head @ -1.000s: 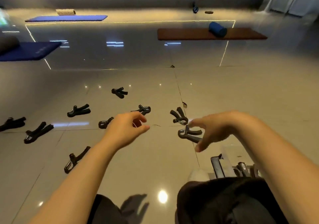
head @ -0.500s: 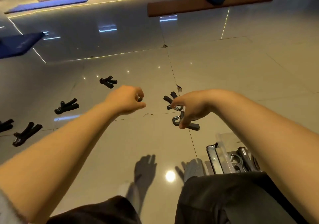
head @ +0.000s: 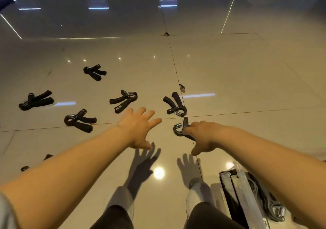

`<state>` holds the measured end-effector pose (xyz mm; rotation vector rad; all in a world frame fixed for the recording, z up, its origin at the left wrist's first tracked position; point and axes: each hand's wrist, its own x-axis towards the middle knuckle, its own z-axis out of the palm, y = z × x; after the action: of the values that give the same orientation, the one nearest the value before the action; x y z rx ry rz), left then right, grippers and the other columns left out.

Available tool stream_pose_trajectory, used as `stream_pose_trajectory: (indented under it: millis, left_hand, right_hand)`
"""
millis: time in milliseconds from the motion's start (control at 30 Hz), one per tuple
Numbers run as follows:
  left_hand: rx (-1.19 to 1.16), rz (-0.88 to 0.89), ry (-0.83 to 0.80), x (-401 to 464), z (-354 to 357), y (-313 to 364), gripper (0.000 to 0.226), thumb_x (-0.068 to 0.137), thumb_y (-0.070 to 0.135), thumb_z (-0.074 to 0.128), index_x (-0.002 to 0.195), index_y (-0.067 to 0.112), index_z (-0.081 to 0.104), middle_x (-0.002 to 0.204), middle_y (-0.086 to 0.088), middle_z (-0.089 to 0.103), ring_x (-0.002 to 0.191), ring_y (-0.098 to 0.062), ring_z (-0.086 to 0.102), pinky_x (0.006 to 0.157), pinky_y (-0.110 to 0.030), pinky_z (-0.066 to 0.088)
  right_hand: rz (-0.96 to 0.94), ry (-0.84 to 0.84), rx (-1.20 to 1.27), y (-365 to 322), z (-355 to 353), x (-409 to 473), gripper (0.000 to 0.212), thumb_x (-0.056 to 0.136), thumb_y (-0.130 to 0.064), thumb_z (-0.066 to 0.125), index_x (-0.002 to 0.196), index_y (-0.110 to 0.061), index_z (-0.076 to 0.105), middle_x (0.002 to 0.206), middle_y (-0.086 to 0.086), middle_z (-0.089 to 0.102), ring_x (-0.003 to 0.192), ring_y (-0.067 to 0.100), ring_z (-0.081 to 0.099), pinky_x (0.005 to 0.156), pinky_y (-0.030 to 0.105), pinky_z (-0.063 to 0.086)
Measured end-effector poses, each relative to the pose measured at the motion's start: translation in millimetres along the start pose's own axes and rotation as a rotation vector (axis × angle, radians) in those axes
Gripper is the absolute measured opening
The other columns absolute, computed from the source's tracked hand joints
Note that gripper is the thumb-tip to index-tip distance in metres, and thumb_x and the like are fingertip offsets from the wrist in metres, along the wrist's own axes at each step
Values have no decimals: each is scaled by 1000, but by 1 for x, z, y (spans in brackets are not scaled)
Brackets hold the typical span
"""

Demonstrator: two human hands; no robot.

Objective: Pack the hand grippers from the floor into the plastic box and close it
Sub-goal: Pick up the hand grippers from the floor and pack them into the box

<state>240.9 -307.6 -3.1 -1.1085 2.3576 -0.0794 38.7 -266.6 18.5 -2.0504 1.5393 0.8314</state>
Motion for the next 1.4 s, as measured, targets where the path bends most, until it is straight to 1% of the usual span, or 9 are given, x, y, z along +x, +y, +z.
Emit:
stream_pose_trajectory:
  millis: [200,333,500,767,867,1000,1133,1267,1400]
  left_hand:
    - [-65,-9,-154,64,65,-7,120,62,75,63,147,34,-11,157,-3,-15,140,-31,-23,113,-58,4]
    - [-136,-21,-256,106,101,-9,132,55,74,69,144,33,-20,154,-2,-23,138,-33,-28,109,-64,7]
    - [-239,18,-292,142,140,-2,127,62,60,74,142,37,-22,152,-3,-29,138,-37,-26,104,-70,12]
    - [-295,92,-342,147,183,-3,137,58,61,76,118,47,-46,136,2,-52,132,-32,-39,101,-74,9]
    - [-328,92,-316,148,174,-2,128,60,65,73,136,46,-29,146,1,-40,138,-32,-28,104,-69,12]
    - [-780,-44,-11,176,145,-6,93,70,58,69,145,33,22,152,-3,18,137,-25,16,108,-42,26]
    - [-528,94,219,238,117,-7,75,87,52,52,148,31,13,157,-2,10,142,-23,10,114,-46,18]
    - [-214,166,38,276,116,-4,73,92,62,29,146,35,-13,156,1,-16,144,-21,-10,112,-58,2]
    - [-135,159,28,273,120,-6,68,93,62,22,146,36,-13,157,1,-13,144,-25,-3,112,-58,4]
  right_hand:
    - [26,-114,31,7,40,70,88,81,-46,66,148,-29,12,154,5,17,138,31,23,106,48,33]
    - [182,-45,71,40,52,119,91,78,-47,67,147,-27,12,151,5,20,137,30,23,102,45,35]
    - [406,31,145,57,97,177,80,84,-32,58,146,-18,9,147,10,19,135,32,22,100,45,36]
    - [280,164,-76,71,108,200,55,82,-30,56,129,-14,33,126,11,47,110,32,44,89,37,38]
    - [247,150,-90,69,105,199,54,82,-31,58,128,-14,34,125,11,49,109,31,46,89,37,37]
    - [244,106,-203,60,107,197,59,81,-17,52,133,-1,28,126,23,47,108,38,49,90,41,38]
    - [258,93,-216,55,106,201,55,80,-10,51,129,2,31,122,26,50,107,39,51,91,42,40]
    - [275,77,-207,55,106,205,53,80,-12,56,127,0,33,118,23,51,104,36,52,89,41,39]
    - [265,67,-237,56,104,204,55,78,-14,59,125,-2,35,117,20,53,102,34,53,86,39,41]
